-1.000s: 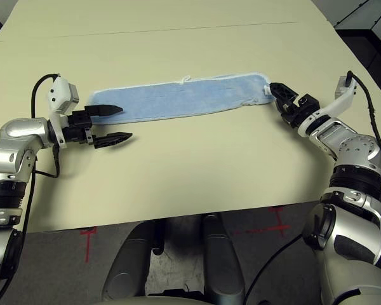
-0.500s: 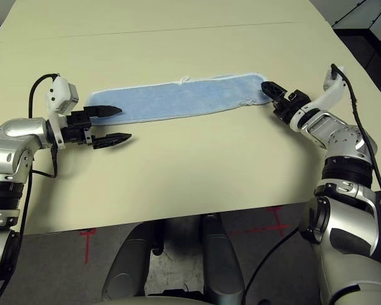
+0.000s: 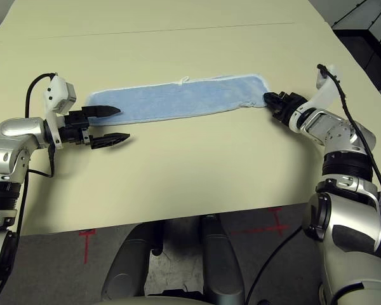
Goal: Fold the towel and set it aside.
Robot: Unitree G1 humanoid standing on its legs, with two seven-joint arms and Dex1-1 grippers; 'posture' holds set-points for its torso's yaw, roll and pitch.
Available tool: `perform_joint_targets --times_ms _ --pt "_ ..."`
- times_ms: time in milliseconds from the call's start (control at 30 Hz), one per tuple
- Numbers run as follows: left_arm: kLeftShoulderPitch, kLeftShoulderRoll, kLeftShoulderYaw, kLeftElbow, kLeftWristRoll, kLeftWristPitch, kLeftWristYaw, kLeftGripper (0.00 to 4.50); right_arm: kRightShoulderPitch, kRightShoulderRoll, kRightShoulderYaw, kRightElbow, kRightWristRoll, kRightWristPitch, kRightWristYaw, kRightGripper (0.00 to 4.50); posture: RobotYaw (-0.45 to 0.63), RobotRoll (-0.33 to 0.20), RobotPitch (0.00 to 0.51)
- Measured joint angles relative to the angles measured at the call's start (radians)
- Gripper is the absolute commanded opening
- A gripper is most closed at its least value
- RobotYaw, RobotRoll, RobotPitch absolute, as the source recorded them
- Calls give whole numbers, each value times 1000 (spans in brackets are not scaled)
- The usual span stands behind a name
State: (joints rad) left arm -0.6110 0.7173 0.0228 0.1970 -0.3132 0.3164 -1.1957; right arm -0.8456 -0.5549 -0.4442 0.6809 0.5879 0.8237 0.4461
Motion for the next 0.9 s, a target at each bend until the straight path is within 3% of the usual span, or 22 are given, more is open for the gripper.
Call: perform_joint_targets --times_ms 300,600,900 --pt "-7 0 -6 1 0 2 -8 4500 3 -5 -3 8 -2 -27 20 43 10 0 262" --pt "-8 0 -8 4 1 2 -8 4500 -12 -71 -7 94 -22 -126 30 43 6 0 257" --pt "-13 -1 -17 6 1 2 -9 4500 -48 -107 2 51 -19 -163 198 43 8 0 251"
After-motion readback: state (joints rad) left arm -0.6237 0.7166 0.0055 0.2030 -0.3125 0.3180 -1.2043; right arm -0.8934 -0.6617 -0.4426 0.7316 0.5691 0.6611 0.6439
